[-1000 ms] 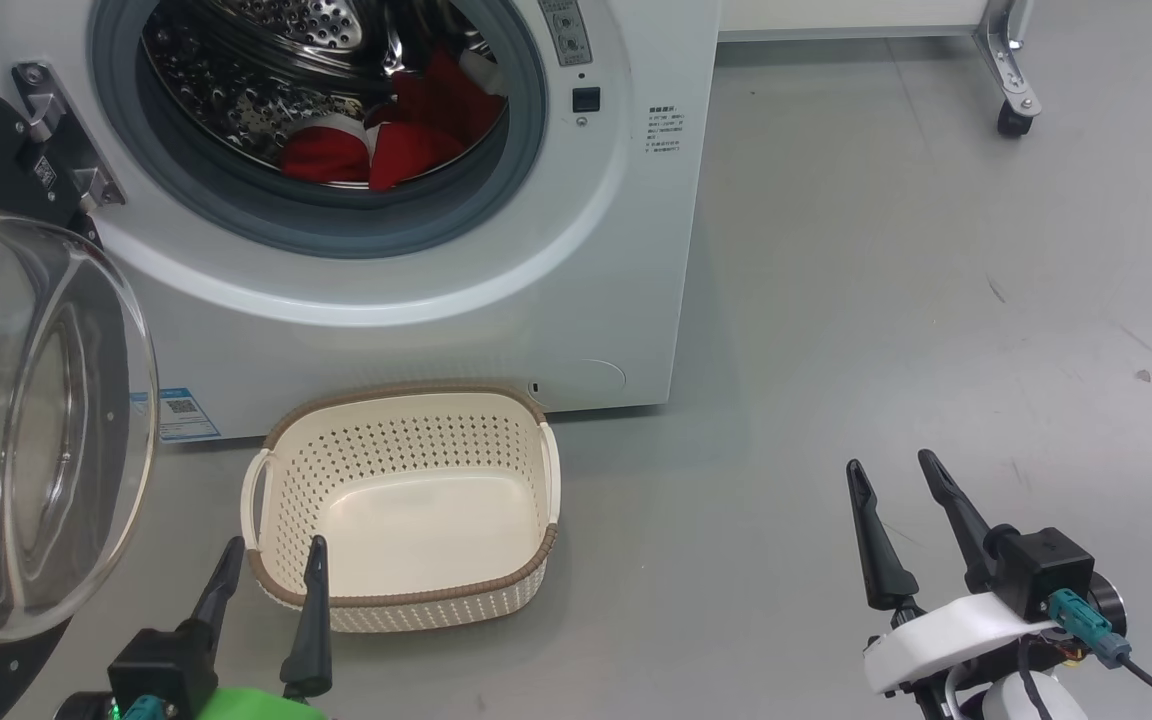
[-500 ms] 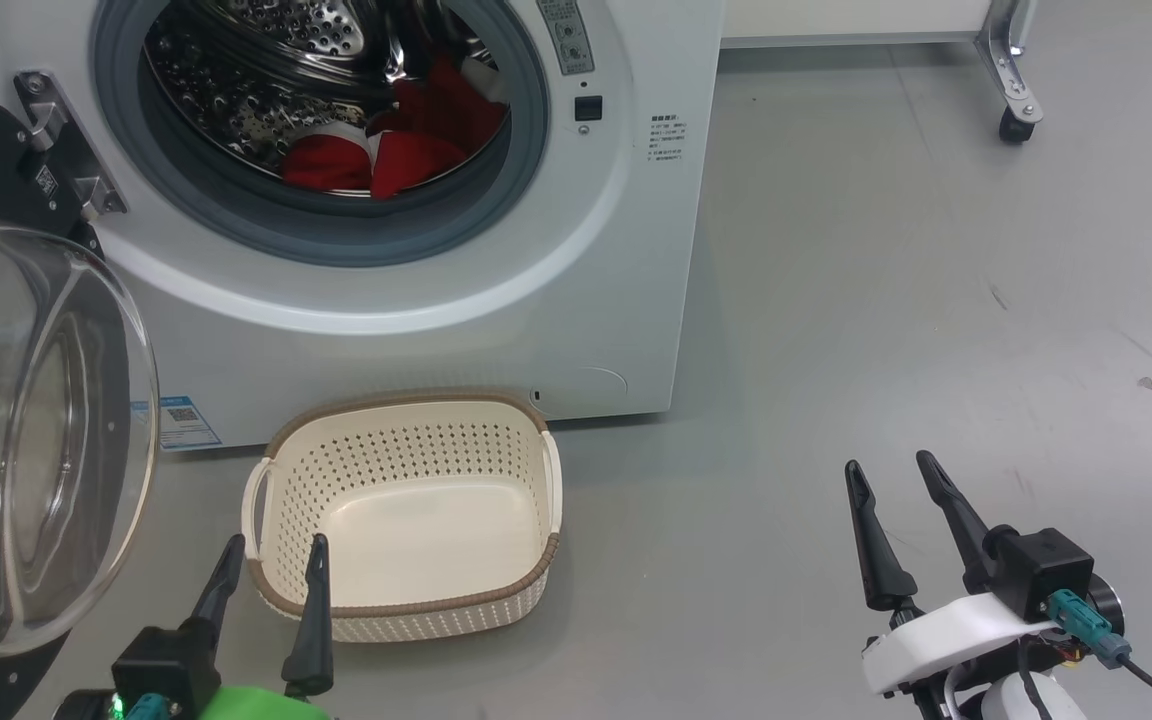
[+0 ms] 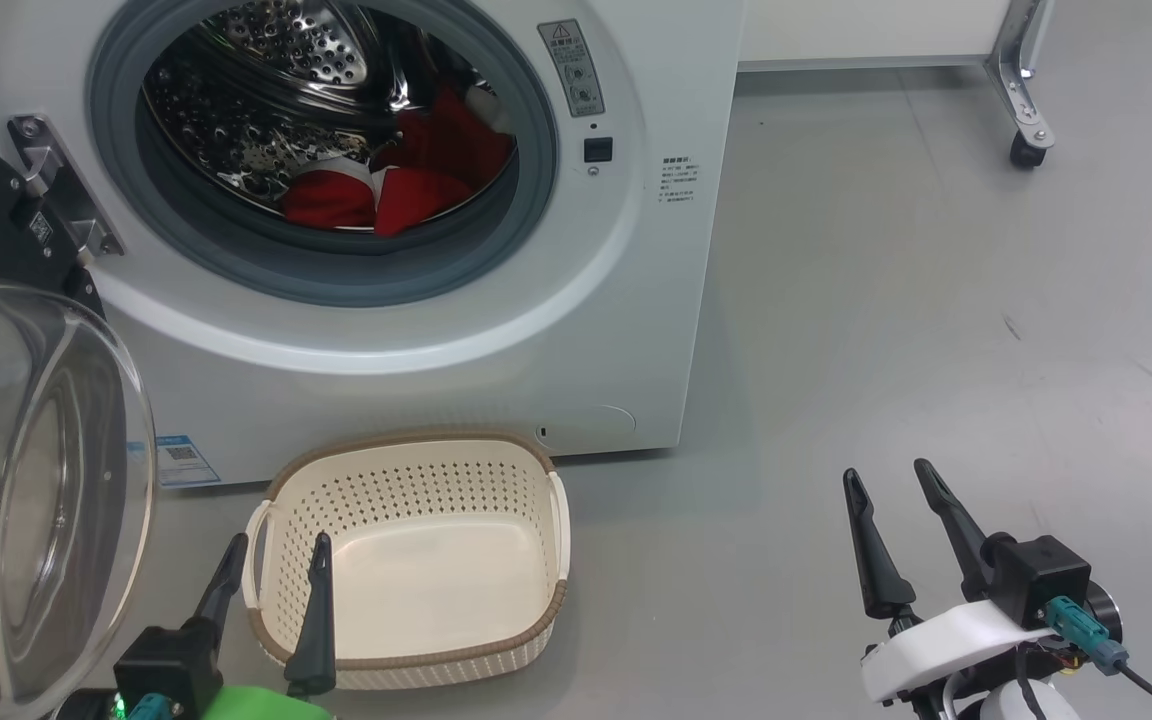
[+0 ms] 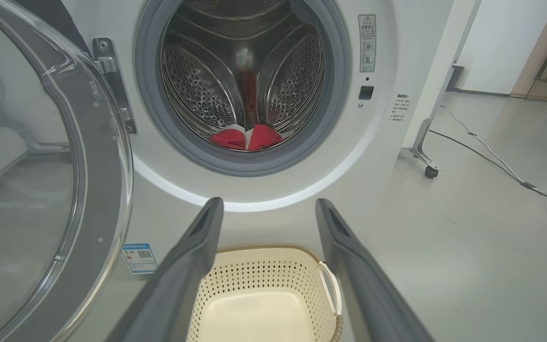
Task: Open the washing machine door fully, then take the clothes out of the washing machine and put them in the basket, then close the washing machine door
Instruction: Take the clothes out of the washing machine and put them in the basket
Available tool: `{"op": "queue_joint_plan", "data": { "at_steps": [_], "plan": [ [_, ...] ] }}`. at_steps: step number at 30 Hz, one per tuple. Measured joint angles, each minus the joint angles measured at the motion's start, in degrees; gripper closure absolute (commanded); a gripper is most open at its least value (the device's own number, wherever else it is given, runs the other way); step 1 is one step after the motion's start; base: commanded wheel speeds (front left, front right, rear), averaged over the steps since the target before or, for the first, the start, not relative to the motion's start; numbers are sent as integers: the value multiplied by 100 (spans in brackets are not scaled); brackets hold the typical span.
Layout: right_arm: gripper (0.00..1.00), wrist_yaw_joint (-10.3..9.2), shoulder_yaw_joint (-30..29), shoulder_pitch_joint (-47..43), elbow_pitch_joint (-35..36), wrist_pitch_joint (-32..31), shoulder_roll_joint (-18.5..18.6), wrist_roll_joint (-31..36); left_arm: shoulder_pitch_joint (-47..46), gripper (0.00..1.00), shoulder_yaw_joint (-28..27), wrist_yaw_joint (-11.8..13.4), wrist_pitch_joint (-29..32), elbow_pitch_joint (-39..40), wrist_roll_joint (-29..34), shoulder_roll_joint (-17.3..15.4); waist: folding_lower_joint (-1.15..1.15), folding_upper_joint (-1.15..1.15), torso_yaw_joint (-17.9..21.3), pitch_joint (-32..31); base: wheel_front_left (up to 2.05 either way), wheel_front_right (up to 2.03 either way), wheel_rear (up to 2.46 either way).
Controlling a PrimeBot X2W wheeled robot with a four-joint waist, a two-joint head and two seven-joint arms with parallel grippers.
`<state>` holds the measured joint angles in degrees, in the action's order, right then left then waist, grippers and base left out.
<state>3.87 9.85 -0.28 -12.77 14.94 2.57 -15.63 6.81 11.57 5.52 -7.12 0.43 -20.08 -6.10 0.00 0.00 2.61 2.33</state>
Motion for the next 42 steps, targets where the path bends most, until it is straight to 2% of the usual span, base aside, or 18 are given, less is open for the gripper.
{"op": "queue_joint_plan", "data": {
  "at_steps": [17,42],
  "plan": [
    [0,0,27,-1,-7,0,0,-9,0,0,-11,16,-1,19,0,2,0,0,-11,13,68,-68,0],
    [0,-1,26,0,10,0,-1,-8,0,0,0,24,0,23,0,23,0,0,-17,103,4,-4,0]
  ]
}}
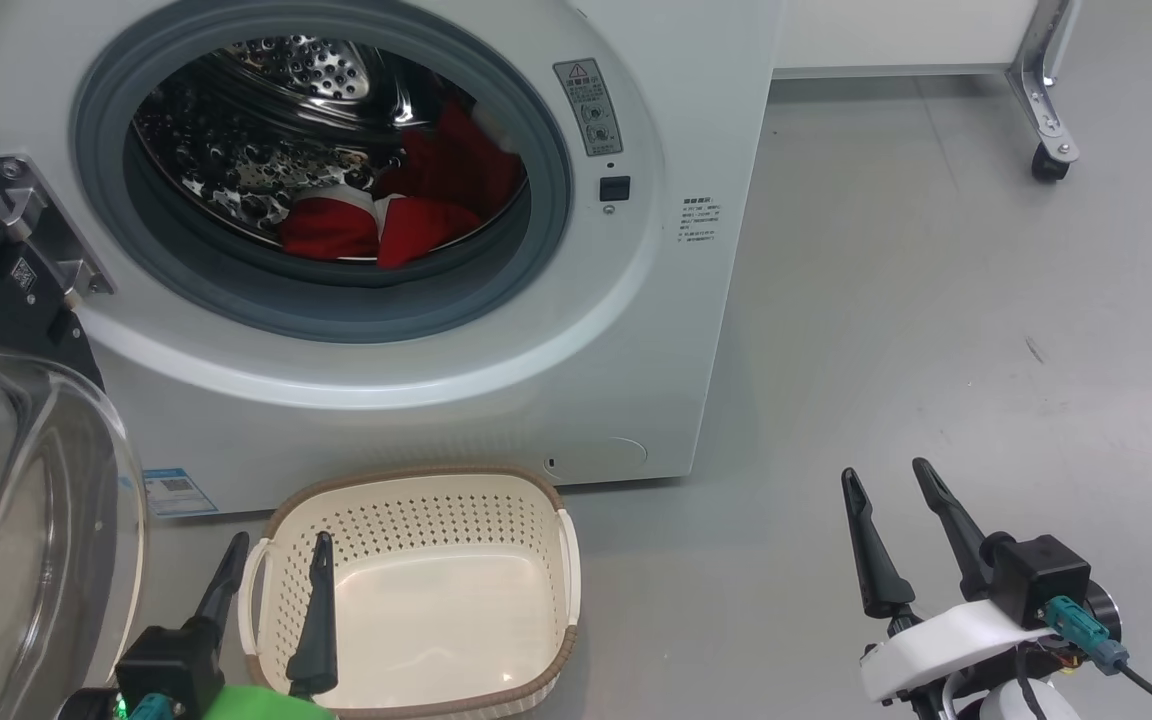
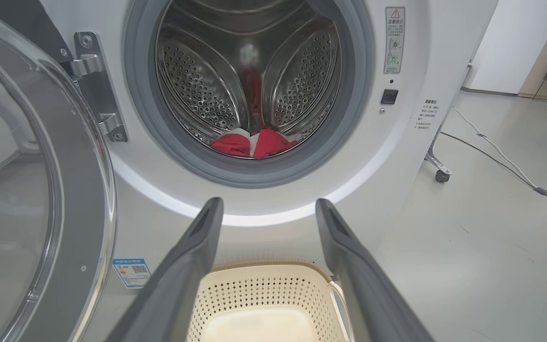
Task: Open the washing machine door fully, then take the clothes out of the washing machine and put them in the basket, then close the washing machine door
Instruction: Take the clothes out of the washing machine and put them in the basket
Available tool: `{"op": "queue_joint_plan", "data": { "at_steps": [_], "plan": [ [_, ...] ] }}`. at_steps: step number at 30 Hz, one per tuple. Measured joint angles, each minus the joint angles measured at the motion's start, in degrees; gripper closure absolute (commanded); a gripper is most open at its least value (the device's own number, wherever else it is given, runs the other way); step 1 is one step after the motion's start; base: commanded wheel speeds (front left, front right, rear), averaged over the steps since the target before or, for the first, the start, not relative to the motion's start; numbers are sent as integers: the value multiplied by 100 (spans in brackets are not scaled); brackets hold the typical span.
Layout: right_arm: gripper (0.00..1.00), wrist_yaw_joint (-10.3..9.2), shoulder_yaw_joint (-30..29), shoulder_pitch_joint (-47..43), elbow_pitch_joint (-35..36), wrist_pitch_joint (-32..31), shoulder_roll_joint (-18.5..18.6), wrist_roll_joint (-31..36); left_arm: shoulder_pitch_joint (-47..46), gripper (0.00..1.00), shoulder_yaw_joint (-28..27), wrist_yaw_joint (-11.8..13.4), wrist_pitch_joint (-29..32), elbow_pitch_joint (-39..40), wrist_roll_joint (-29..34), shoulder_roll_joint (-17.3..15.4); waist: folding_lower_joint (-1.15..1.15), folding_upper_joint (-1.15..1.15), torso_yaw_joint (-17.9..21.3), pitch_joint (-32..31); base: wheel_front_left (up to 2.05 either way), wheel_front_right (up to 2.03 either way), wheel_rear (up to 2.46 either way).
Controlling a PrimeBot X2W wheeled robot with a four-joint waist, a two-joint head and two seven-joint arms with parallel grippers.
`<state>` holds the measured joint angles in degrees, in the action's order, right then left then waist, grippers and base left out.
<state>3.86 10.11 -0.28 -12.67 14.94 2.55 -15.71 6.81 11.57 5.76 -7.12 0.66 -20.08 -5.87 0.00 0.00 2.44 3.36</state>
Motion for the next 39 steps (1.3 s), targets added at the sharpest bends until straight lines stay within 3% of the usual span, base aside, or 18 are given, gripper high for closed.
{"op": "queue_joint_plan", "data": {
  "at_steps": [14,24,39],
  "plan": [
    [0,3,-44,59,200,0,-1,119,-259,0,170,-32,104,-19,4,11,0,0,-21,450,0,0,0],
    [0,60,-16,389,361,0,1,214,-1291,0,350,-253,232,-387,-8,129,0,0,8,1148,0,0,0],
    [0,132,244,1009,573,0,5,54,-3412,0,-35,-456,934,-1235,-408,100,0,0,320,2323,0,0,0]
  ]
}}
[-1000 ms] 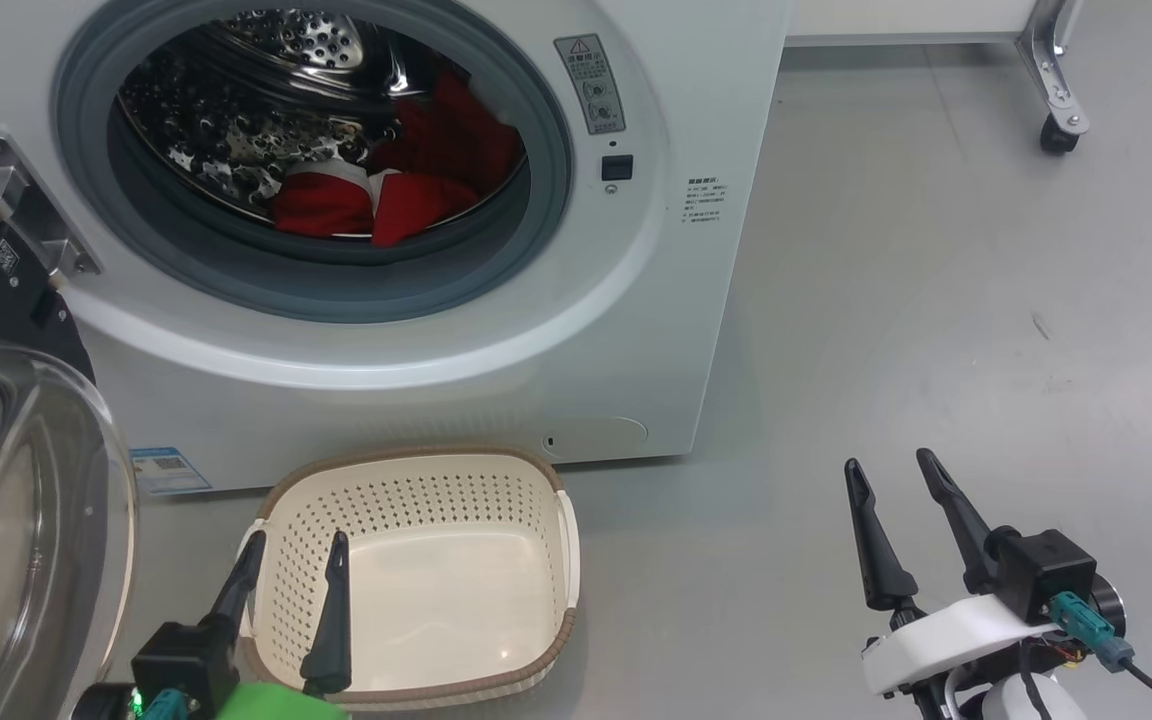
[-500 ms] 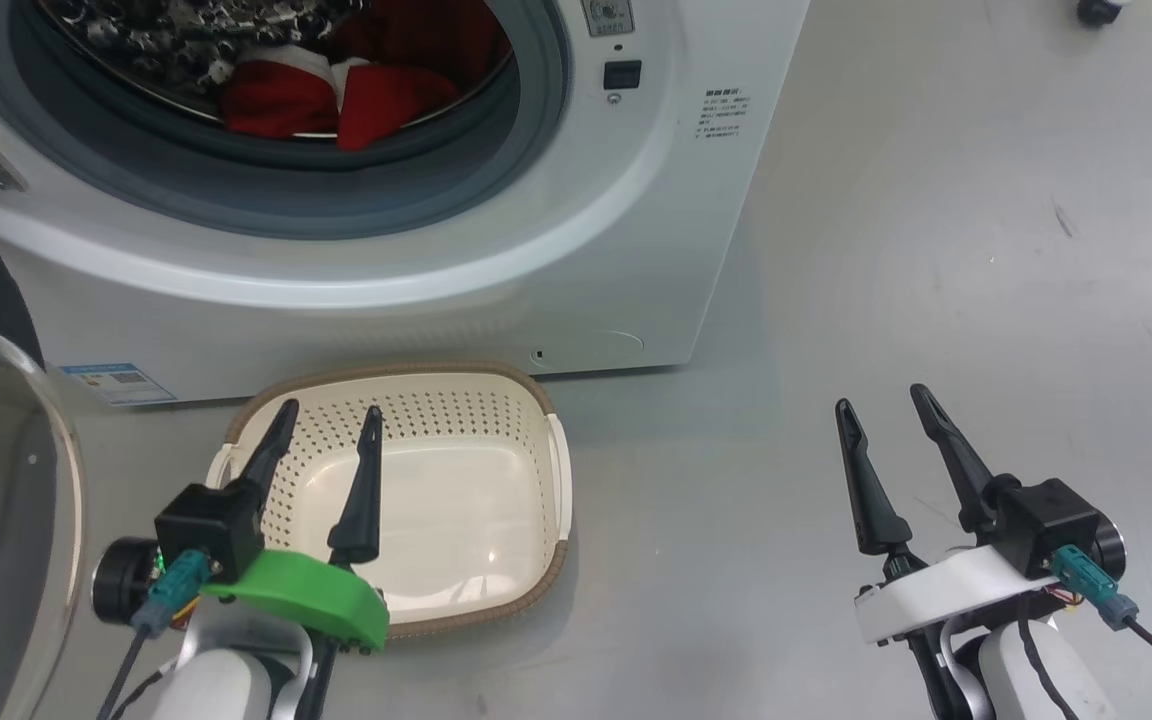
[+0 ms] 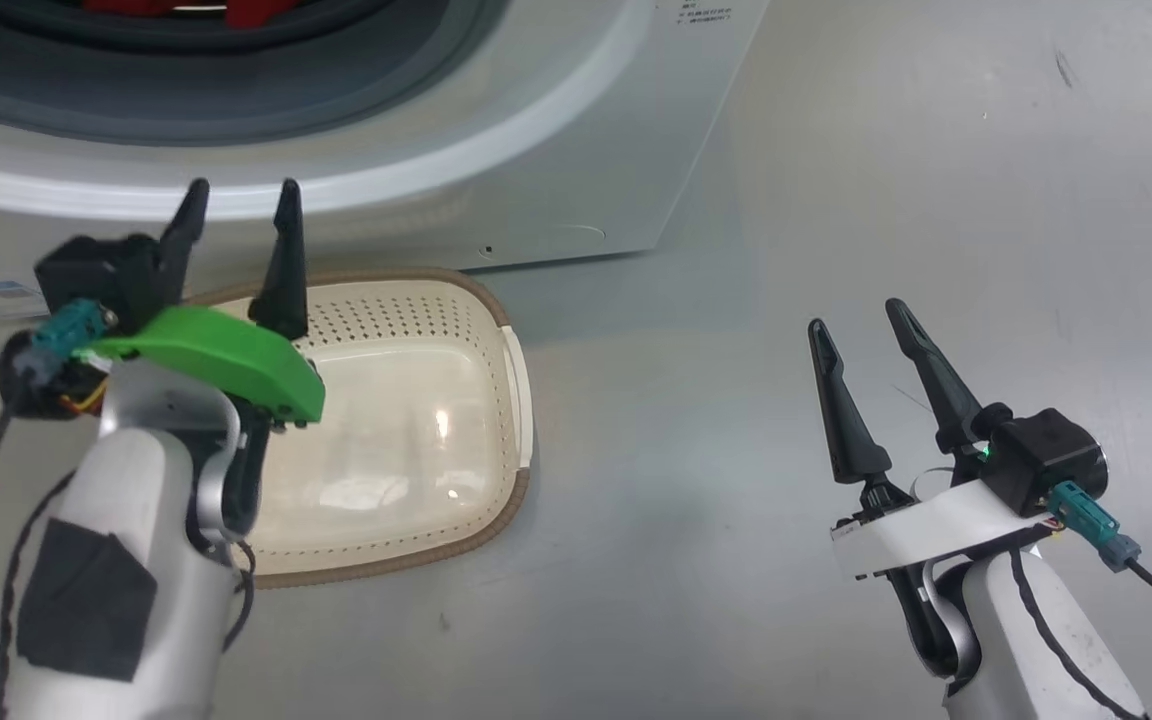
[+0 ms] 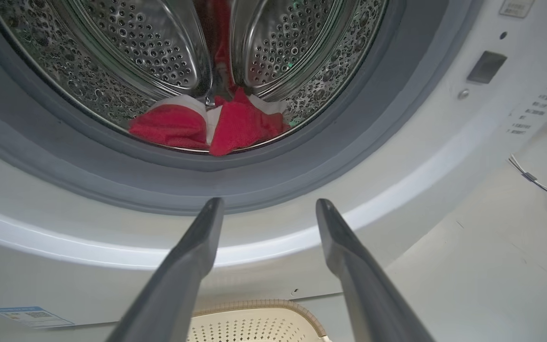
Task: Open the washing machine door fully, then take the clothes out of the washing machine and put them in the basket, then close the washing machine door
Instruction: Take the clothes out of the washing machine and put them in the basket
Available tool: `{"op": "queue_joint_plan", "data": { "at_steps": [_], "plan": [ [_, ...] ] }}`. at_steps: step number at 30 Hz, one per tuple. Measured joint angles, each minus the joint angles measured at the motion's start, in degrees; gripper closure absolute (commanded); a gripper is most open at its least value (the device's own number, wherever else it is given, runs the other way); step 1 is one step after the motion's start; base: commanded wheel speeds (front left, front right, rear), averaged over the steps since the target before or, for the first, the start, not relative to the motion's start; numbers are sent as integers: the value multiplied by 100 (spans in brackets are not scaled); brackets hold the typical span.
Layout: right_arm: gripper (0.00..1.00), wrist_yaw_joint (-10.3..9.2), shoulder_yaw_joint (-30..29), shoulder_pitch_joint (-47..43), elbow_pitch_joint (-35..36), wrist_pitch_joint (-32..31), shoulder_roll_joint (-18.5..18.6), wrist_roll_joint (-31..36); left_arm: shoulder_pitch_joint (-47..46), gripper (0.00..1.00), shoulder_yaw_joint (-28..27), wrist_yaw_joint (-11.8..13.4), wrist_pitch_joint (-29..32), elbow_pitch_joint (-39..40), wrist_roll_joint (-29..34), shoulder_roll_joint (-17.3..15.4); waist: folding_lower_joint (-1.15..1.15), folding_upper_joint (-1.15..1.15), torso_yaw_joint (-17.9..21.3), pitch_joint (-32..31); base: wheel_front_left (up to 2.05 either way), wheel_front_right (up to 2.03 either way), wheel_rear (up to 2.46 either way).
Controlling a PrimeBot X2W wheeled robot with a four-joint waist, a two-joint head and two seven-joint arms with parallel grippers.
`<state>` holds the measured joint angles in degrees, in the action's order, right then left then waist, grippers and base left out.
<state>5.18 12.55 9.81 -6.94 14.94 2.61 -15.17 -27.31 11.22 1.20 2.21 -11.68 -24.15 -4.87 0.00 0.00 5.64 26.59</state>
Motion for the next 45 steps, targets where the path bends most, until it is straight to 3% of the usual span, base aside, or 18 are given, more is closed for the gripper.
{"op": "queue_joint_plan", "data": {
  "at_steps": [12,22,31,43,44,45],
  "plan": [
    [0,7,281,711,135,1,3,-474,-1622,0,-405,-102,870,-460,-218,-533,0,0,397,849,0,0,0],
    [0,2,531,1002,119,1,4,-894,-2749,0,-590,-157,1413,-920,-274,-1001,0,0,1004,1364,0,0,0],
    [0,-37,611,1122,99,1,1,-1036,-3418,0,-712,-159,1408,-1325,-131,-1232,1,0,1427,1665,0,0,0],
    [0,-81,624,1207,67,1,0,-1047,-3618,0,-588,10,1370,-1991,225,-1348,1,0,1538,1760,0,0,0],
    [0,-82,625,1207,66,1,0,-1047,-3629,5,-571,10,1394,-2049,225,-1344,1,0,1535,1760,0,0,0],
    [0,-83,626,1209,64,1,0,-1047,-3641,57,-553,16,1413,-2104,226,-1339,1,0,1531,1759,0,0,0]
  ]
}}
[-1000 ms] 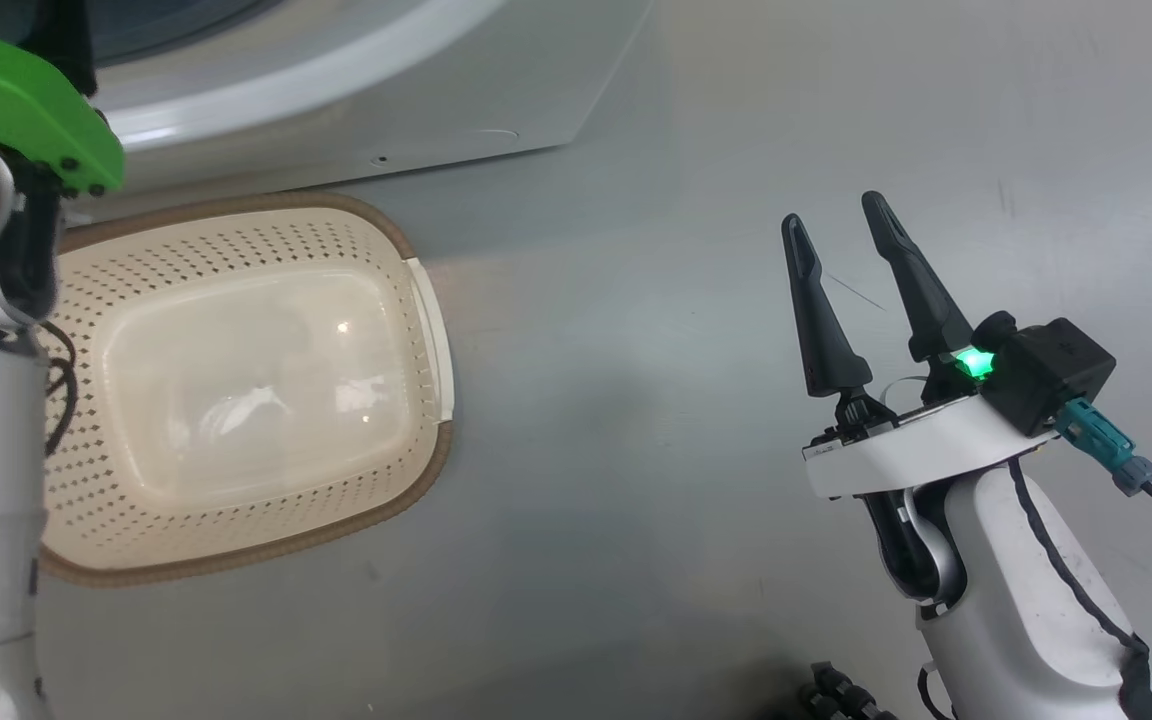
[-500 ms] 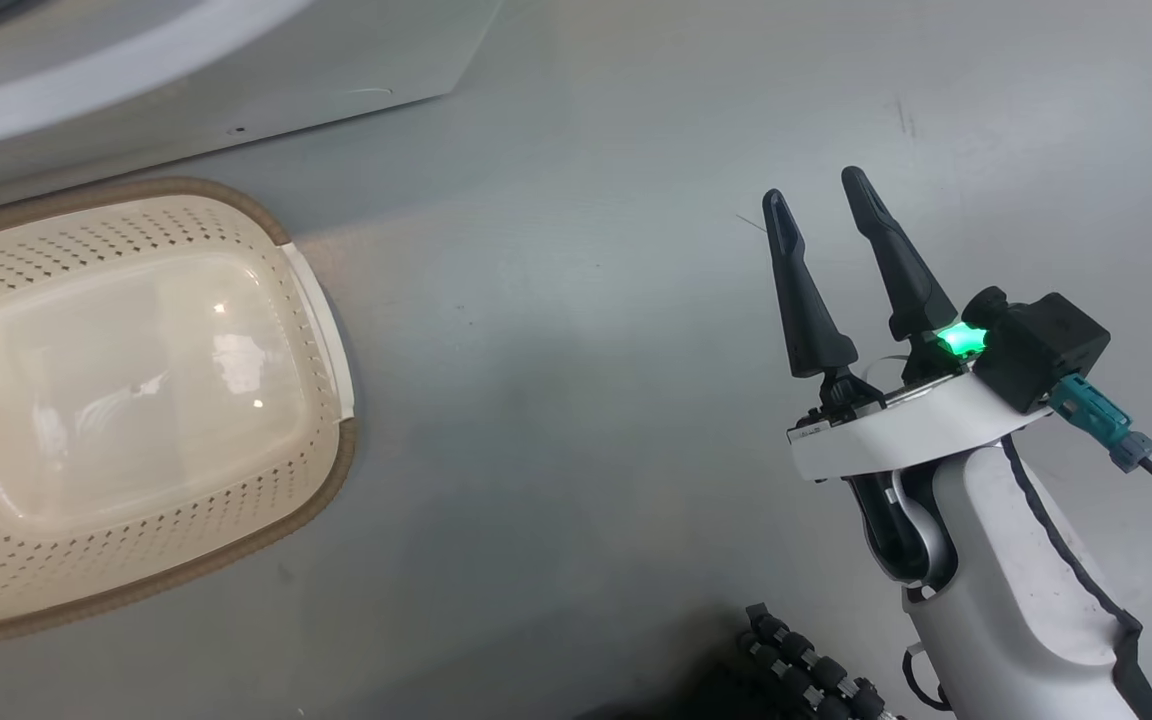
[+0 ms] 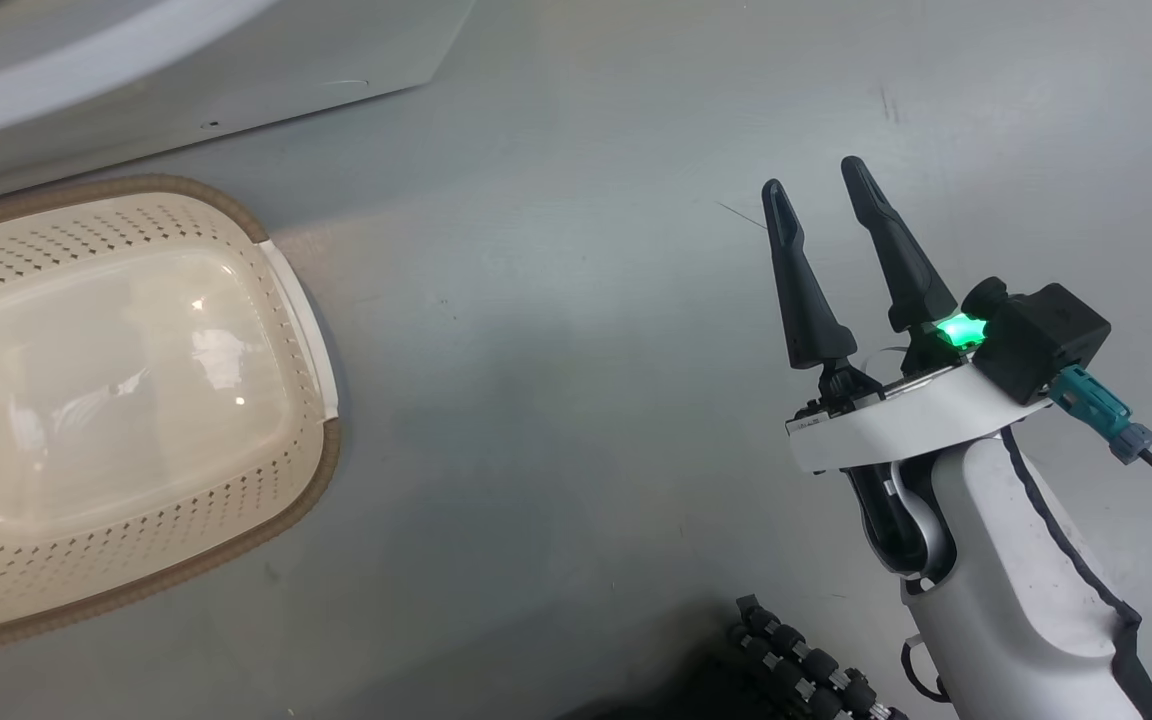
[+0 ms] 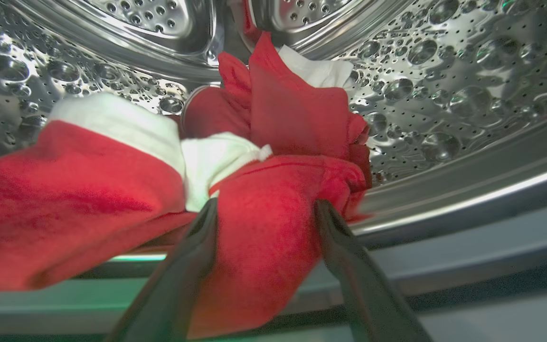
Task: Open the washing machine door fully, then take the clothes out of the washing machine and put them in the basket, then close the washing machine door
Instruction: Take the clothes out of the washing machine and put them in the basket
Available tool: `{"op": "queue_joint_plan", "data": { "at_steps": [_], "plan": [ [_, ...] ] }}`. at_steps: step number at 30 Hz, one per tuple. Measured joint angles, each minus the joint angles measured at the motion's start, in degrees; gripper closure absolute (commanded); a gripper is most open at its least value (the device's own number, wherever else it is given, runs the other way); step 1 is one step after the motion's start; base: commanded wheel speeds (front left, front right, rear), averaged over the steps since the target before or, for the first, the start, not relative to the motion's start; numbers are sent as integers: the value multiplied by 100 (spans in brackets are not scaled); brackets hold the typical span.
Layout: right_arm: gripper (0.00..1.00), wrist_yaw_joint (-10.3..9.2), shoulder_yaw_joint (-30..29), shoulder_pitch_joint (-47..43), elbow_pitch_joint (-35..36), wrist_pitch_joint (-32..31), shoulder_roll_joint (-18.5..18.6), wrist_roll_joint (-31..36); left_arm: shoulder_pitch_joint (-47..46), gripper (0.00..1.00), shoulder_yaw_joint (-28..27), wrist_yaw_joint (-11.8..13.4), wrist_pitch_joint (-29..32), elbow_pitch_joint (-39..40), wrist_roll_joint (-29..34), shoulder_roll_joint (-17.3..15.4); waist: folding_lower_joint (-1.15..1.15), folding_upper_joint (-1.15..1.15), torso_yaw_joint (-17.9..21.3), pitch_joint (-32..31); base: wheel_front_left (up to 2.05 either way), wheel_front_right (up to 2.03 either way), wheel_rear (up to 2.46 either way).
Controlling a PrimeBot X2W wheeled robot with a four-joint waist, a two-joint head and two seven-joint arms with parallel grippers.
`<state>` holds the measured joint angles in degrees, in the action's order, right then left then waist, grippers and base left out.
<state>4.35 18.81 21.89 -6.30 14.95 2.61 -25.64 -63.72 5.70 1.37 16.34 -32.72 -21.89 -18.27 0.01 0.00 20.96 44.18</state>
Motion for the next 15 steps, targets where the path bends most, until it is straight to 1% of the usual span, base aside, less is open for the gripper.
{"op": "queue_joint_plan", "data": {
  "at_steps": [1,2,6,15],
  "plan": [
    [0,-4,1,1,-2,0,0,0,-7,91,13,16,0,-30,1,4,0,0,-5,-1,0,0,0],
    [0,-4,1,4,-9,0,0,0,-25,100,16,19,2,-66,1,10,0,0,-9,-3,0,0,0],
    [0,-4,0,25,-32,0,0,2,-107,100,24,37,-23,-182,27,22,0,0,-29,-16,0,0,0],
    [0,-40,-47,40,-141,0,0,104,-103,100,46,35,-449,-391,27,191,0,0,-125,-172,0,0,0]
  ]
}}
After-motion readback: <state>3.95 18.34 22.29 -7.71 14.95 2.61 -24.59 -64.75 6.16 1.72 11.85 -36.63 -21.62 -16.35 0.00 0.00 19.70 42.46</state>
